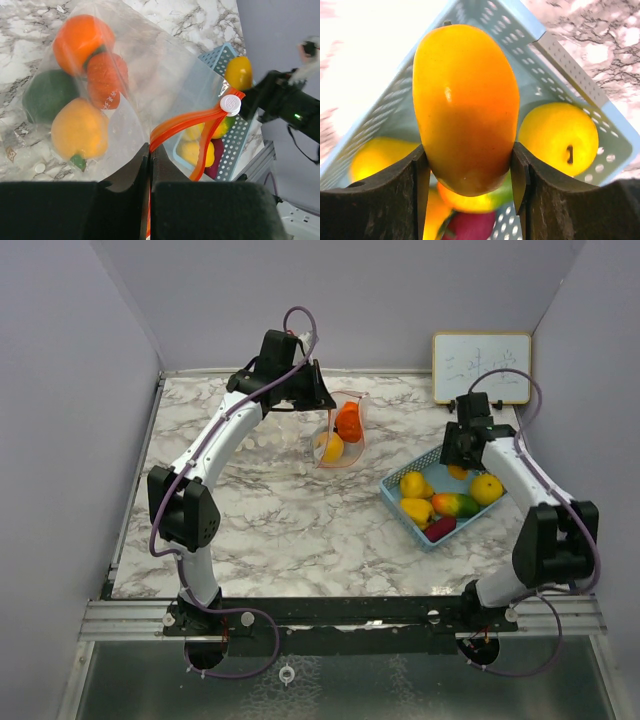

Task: Place the food in the zip-top bag and seal the zipper
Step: Pick up the fake fruit from the bin, then place the fake fruit in the zipper food storage bag.

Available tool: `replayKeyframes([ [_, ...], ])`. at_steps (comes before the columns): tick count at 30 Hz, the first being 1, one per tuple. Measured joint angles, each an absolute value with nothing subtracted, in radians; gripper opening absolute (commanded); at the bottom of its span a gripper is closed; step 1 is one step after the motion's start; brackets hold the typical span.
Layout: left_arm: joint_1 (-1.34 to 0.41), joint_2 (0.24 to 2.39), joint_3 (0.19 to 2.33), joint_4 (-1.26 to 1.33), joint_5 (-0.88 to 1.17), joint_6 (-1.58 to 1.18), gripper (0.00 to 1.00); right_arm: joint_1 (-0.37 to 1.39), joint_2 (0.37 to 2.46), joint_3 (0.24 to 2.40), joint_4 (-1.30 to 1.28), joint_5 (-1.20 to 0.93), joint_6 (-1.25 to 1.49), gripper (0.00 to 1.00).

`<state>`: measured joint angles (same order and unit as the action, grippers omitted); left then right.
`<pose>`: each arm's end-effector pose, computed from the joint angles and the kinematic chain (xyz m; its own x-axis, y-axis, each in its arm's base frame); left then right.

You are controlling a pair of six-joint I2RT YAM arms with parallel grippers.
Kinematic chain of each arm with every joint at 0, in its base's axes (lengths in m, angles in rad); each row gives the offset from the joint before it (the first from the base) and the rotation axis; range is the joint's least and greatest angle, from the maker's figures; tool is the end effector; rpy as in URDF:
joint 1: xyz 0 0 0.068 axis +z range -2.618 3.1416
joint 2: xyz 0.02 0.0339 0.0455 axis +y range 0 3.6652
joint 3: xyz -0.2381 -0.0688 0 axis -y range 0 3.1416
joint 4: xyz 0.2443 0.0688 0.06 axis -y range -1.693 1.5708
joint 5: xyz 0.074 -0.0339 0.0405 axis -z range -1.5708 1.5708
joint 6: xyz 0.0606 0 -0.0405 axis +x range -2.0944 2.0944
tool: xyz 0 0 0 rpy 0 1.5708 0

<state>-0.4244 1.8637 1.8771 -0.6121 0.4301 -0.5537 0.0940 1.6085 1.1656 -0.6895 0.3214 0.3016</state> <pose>0.3895 -0.2037 0.3320 -0.7987 -0.1636 -0.5791 0.3153 0.7059 -0.6343 0.3316 0.0120 0.1819 -0.8475 0.2032 -0.4903 0.3102 0.9392 -0.1470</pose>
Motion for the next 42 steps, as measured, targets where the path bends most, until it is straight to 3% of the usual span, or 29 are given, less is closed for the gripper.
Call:
replayKeyframes([
  [4,-0.424,1.865,1.89,-0.613,0.431,-0.587,0.0,0.094,1.397,1.165,-0.718,0.138,0.303,0.2],
  [8,-0.424,1.875,1.914,-0.6,0.451,-0.622,0.0,0.122,1.262,1.172,-0.675,-0.196,0.309,0.2],
  [16,-0.424,1.95,1.939,-0.548,0.493,-0.682,0.0,0.379,1.292,1.227,-0.394,-0.591,0.424,0.2],
  [28,-0.424,1.963,1.939,-0.533,0.51,-0.695,0.0,0.376,1.415,1.15,-0.165,-0.55,0.61,0.19],
  [29,-0.424,1.963,1.939,-0.531,0.511,-0.697,0.0,0.376,1.428,1.143,-0.167,-0.534,0.617,0.21],
  [37,-0.424,1.962,1.937,-0.523,0.513,-0.698,0.0,0.379,1.486,1.174,-0.301,-0.34,0.612,0.72],
  [42,-0.424,1.962,1.922,-0.505,0.52,-0.704,0.0,0.379,1.487,1.237,-0.319,-0.284,0.59,0.78],
])
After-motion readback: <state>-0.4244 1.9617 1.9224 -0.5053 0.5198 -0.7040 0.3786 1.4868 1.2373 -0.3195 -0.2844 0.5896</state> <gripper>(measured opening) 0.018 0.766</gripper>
